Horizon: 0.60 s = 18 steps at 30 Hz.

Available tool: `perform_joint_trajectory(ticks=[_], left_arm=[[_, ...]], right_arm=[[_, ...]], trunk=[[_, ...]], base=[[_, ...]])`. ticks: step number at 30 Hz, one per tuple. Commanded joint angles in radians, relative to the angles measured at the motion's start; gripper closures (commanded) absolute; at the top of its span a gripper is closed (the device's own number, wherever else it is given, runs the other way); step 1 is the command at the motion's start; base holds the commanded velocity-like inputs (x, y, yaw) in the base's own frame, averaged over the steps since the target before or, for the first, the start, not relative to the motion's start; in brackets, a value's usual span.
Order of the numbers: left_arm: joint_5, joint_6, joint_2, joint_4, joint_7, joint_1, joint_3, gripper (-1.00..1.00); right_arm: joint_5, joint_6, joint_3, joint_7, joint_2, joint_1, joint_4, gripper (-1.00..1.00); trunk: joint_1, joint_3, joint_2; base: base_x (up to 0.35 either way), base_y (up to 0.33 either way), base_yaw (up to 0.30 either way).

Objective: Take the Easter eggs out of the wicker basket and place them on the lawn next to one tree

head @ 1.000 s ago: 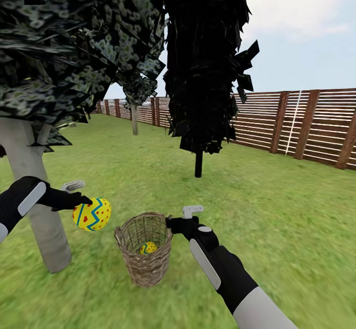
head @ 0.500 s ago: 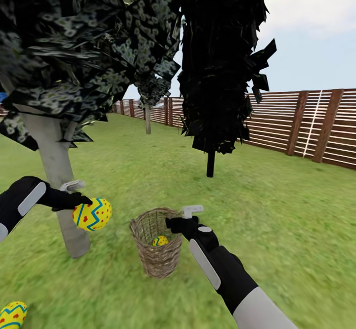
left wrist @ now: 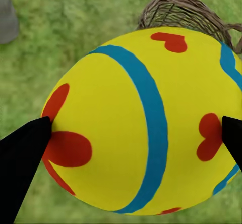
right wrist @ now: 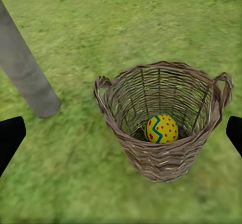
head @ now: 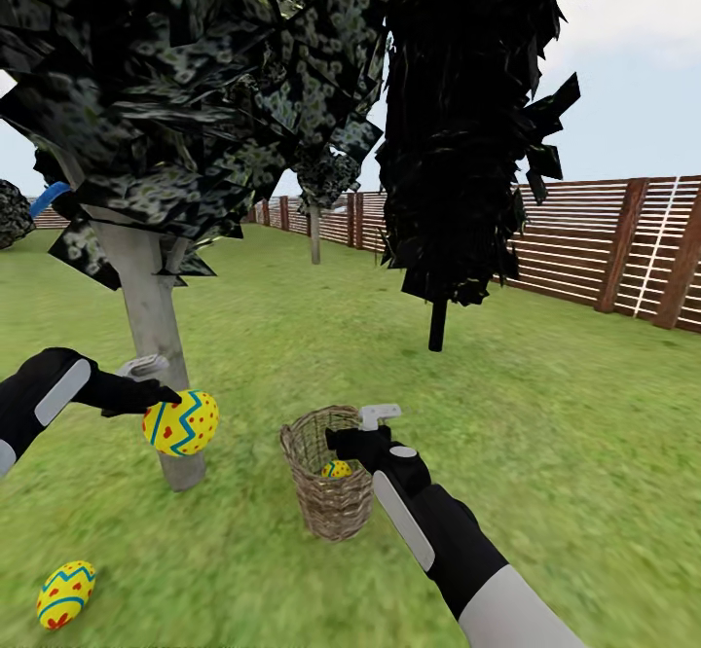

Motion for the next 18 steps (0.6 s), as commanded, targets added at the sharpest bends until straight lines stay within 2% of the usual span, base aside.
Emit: perform_joint_trajectory(ticks=[1,6,12,18], left_arm=[[-0.009,0.000,0.001,0.001,-0.010,-0.001,-0.004,1.00],[-0.015,-0.054,0.001,0.020,0.004,-0.001,-0.007,1.00],[-0.009,-0.096,0.000,0.120,0.094,0.004,-0.002,1.00],[-0.008,-0.108,-0.005,0.139,0.111,0.005,-0.001,1.00]], right_arm=[[-0.010,0.002,0.003,-0.010,0.000,-0.001,-0.001,-1.00],[-0.010,0.003,0.002,-0.008,0.000,-0.001,-0.001,-1.00],[-0.002,0.004,0.006,-0.008,-0.002,-0.001,-0.005,-1.00],[0.002,0.007,0.009,-0.013,-0.006,-0.001,-0.019,-1.00]], trunk=[[0.000,-0.001,-0.001],[0.000,0.001,-0.001],[0.000,0.002,-0.001],[0.004,-0.001,-0.008]], base=[[-0.003,0.000,0.005],[0.037,0.000,0.097],[0.008,0.000,0.021],[0.000,0.000,0.001]])
